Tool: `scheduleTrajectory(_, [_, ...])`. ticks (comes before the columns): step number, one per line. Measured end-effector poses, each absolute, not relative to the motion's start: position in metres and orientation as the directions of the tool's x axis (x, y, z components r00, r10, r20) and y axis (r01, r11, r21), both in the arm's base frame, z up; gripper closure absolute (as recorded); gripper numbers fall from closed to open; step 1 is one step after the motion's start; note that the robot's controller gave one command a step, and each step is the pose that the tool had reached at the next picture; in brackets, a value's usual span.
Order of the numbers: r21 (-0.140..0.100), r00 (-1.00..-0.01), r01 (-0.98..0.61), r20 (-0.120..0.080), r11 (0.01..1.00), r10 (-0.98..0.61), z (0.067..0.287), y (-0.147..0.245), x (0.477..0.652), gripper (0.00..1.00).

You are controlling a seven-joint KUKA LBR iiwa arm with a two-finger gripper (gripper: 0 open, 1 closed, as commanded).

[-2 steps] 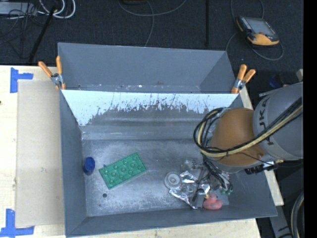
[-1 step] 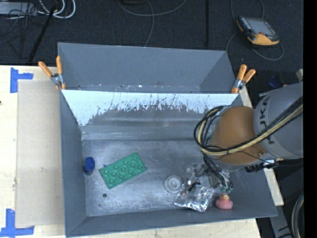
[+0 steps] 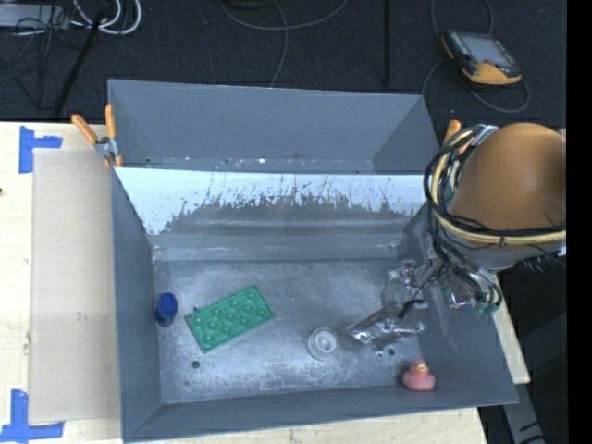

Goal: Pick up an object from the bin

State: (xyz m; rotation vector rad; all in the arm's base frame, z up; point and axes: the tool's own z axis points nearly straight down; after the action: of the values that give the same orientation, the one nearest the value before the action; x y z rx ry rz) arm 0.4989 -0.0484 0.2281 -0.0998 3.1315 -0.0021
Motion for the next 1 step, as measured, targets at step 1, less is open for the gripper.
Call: scheduleTrajectory(1, [0.002, -1.000, 0.025, 0.006, 1.000, 0.025, 0.1246, -0.0386, 0.4941, 1.00])
